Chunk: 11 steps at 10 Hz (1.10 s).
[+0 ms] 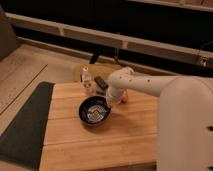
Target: Drag the ceramic bowl in a circle
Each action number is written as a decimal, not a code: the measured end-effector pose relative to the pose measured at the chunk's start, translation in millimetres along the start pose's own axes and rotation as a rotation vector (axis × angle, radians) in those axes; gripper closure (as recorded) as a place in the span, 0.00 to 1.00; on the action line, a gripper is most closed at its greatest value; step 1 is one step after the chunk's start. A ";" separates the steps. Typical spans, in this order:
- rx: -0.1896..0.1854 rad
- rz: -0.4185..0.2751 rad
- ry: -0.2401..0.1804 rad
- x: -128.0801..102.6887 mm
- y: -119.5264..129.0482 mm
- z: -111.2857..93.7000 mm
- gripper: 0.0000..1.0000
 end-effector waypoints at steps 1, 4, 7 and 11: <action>0.000 -0.052 -0.012 -7.1 16.8 -8.2 1.00; 0.050 -0.141 -0.012 -13.0 29.7 -22.2 1.00; 0.160 -0.130 0.005 -13.4 -7.5 -31.9 1.00; 0.296 -0.060 0.031 -18.9 -70.4 -43.3 1.00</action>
